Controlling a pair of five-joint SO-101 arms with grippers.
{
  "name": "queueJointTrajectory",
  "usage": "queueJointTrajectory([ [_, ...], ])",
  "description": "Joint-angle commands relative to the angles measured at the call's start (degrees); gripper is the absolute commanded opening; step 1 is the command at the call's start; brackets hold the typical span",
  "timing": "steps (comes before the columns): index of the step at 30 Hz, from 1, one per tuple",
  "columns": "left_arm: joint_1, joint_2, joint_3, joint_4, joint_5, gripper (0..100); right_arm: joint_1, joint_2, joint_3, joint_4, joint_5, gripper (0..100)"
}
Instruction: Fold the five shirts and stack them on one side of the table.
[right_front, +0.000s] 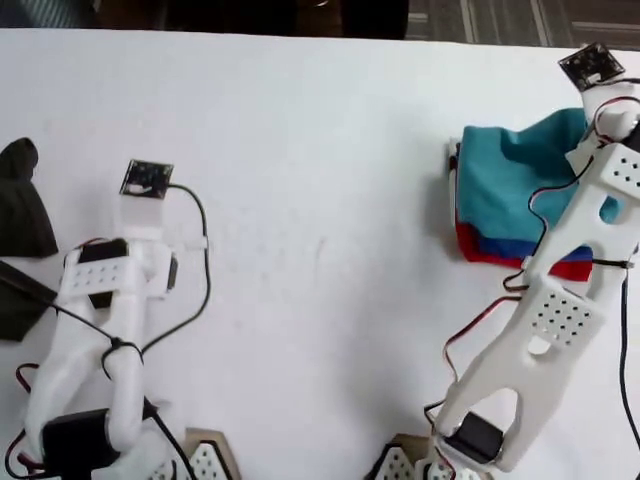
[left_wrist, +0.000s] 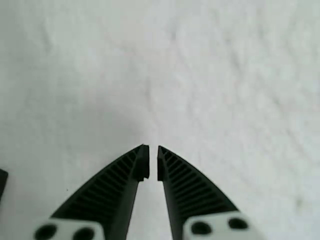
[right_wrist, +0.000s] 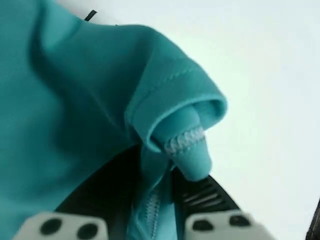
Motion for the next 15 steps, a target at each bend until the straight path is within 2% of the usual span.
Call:
queueJointTrajectory([
  [1,-0.5,-1.4,-0.1,-0.4,-0.4,6,0.8,0.7,-5.4,-1.4,0.4,2.4],
  [4,-0.5,-1.4,-0.1,-0.4,-0.4,6,0.8,1.4,-6.8,-1.4,0.3,6.0],
  [9,-0.5,-1.4,-0.1,-0.4,-0.4,6,1.4,1.4,-11.2,-1.5,-4.1,24.1],
  [15,-0.5,-1.4,-0.1,-0.4,-0.4,6,0.8,1.6,-20.1,-2.8,-14.6,25.7],
])
